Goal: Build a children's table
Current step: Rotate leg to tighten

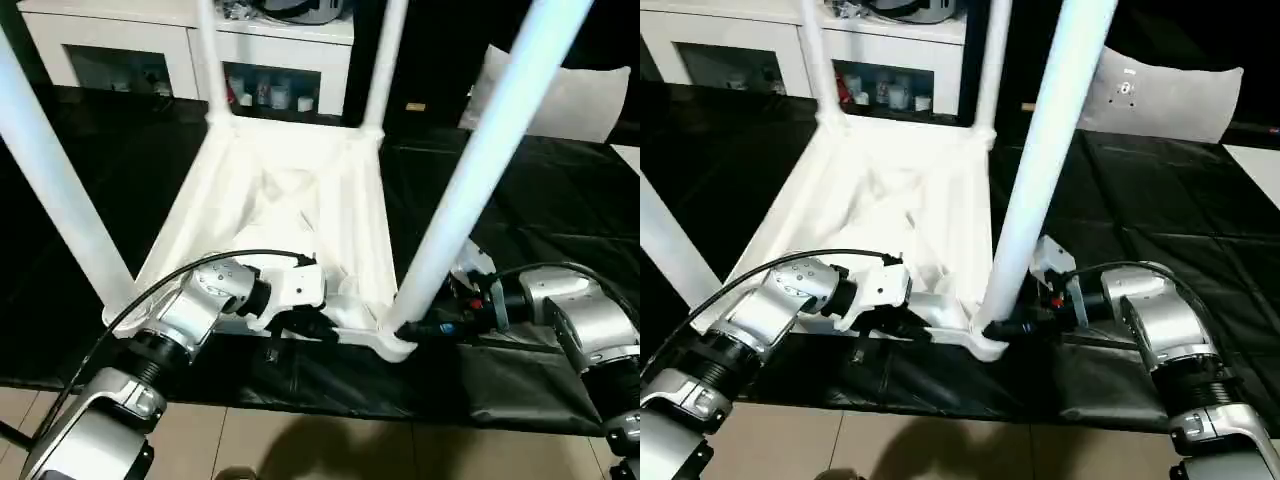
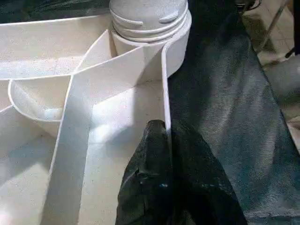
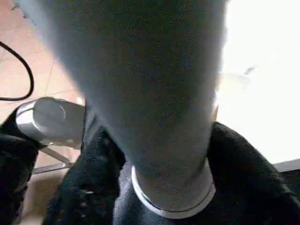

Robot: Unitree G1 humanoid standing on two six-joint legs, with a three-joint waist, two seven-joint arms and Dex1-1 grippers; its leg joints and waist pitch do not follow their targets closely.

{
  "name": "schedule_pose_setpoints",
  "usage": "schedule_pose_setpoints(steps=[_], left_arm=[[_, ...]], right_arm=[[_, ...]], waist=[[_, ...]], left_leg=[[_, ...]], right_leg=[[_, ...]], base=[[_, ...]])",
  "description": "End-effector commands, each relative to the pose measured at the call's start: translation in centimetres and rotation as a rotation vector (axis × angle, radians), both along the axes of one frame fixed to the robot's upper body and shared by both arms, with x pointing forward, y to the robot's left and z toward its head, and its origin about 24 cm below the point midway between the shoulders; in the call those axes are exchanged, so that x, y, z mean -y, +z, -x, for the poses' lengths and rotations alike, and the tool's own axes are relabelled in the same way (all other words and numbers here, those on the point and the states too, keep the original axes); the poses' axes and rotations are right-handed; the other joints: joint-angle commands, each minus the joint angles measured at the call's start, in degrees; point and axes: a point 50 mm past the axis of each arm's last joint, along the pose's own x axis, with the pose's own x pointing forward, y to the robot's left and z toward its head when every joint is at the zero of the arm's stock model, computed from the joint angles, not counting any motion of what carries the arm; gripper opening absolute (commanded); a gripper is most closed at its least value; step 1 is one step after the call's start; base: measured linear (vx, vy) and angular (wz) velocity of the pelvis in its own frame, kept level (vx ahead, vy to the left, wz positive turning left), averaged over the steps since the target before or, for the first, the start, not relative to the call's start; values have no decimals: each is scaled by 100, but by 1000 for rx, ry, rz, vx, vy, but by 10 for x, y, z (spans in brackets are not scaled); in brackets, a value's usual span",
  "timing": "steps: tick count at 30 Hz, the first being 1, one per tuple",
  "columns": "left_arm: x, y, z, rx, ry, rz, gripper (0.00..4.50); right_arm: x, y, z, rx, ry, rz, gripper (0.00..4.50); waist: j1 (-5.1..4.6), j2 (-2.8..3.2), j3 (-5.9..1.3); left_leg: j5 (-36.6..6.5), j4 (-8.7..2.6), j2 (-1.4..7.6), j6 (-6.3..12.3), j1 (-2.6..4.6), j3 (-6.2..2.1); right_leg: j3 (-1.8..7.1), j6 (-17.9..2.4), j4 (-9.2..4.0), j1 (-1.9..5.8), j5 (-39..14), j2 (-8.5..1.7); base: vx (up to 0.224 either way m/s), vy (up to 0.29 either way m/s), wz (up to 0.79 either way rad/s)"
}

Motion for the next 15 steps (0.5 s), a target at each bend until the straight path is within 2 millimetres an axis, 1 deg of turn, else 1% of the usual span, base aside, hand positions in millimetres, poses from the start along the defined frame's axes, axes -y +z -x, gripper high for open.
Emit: schedule_pose_setpoints(steps=[1,5,8,9,10,11,12,14,15], left_arm=[[7,-4,6,-11,-64,-19,0],[8,-4,5,-19,-30,-4,0],[10,-3,3,-28,16,20,0],[14,-2,1,-38,59,47,0],[17,0,-2,-47,115,74,0],[20,0,-3,-51,149,86,0],[22,0,-6,-52,189,98,0],[28,0,-10,-43,263,119,0],[30,-1,-13,-39,309,133,0]], right_arm=[[0,3,-1,1,25,-3,243],[0,0,2,-18,28,-31,216],[0,-2,4,-32,15,-55,206],[0,-4,5,-38,-24,-83,205],[-2,-8,4,-42,-83,-104,205],[-4,-10,3,-38,-122,-102,205],[-6,-14,1,-30,-171,-84,205],[-12,-21,-5,10,-279,-35,204],[-18,-24,-12,8,-362,-14,204]], waist=[[-21,-63,-358],[2,-73,-366],[18,-69,-362],[14,-80,-363],[23,-60,-354],[17,-74,-339],[8,-71,-332],[-71,-80,-299],[-101,-76,-283]], left_leg=[[-922,-357,330,335,20,-24],[-812,-343,326,364,24,-17],[-826,-338,327,371,28,-15],[-840,-336,328,366,26,-13],[-871,-341,328,355,24,-13],[-976,-352,321,315,10,-24],[-1058,-359,312,278,8,-29],[-1402,-400,285,101,17,-67],[-1506,-405,278,59,20,-72]], right_leg=[[234,-1247,-269,304,-1414,-365],[235,-1277,-249,303,-1272,-355],[234,-1312,-253,300,-1283,-358],[237,-1311,-250,303,-1299,-359],[241,-1297,-259,300,-1371,-362],[238,-1232,-286,298,-1585,-363],[235,-1175,-306,296,-1754,-366],[212,-830,-420,275,-2667,-384],[204,-725,-452,259,-2930,-383]], base=[[0,0,0],[0,0,0],[0,0,0],[0,0,0],[0,0,0],[0,0,0],[0,0,0],[-28,0,-2],[-56,0,-4]])
